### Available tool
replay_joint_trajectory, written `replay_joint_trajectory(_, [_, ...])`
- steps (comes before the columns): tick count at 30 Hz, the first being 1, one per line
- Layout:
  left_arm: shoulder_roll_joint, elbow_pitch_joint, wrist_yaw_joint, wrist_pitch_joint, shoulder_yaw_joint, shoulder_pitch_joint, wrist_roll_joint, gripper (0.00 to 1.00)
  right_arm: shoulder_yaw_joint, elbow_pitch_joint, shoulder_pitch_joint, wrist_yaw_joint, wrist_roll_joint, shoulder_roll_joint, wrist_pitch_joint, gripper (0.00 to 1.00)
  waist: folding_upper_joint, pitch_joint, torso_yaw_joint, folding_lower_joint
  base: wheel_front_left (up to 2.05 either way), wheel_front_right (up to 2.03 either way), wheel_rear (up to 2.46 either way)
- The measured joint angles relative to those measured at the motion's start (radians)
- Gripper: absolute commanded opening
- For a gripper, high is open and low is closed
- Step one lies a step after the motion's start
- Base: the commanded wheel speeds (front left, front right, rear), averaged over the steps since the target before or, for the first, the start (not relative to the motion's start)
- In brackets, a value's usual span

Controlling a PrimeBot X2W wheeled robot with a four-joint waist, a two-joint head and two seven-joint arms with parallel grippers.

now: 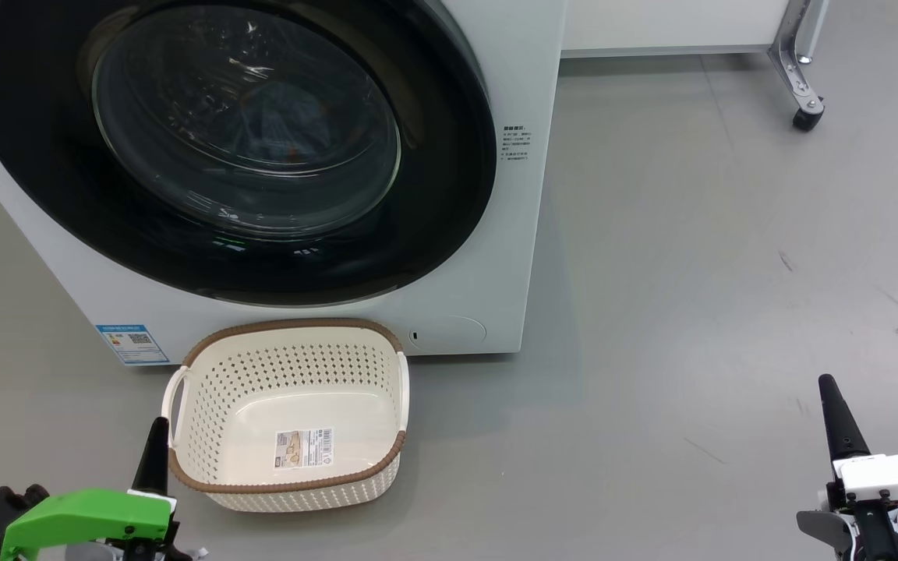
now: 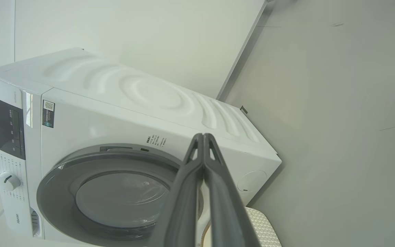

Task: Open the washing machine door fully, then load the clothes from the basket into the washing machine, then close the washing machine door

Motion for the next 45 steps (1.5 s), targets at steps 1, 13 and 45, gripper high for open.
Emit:
replay_joint_trajectory(1, [0.0,0.0,0.0,0.002,0.002,-0.002,-0.009,0.0,-0.001,0.002,-0.002,0.0,0.015,0.001,0.004,0.0,0.0,0.0,-0.001,0.0,0.0,0.0,0.0])
replay_joint_trajectory(13, [0.002,0.002,0.0,0.044,0.019,-0.025,-0.158,0.0,-0.013,0.013,-0.032,0.001,0.188,0.011,0.044,0.0,0.0,-0.003,-0.008,0.0,0.0,0.0,0.0])
replay_joint_trajectory(45, [0.003,0.002,0.0,0.081,0.039,-0.053,-0.323,0.0,-0.028,0.023,-0.061,0.01,0.373,0.019,0.091,0.0,0.0,-0.005,-0.016,0.0,0.0,0.0,0.0])
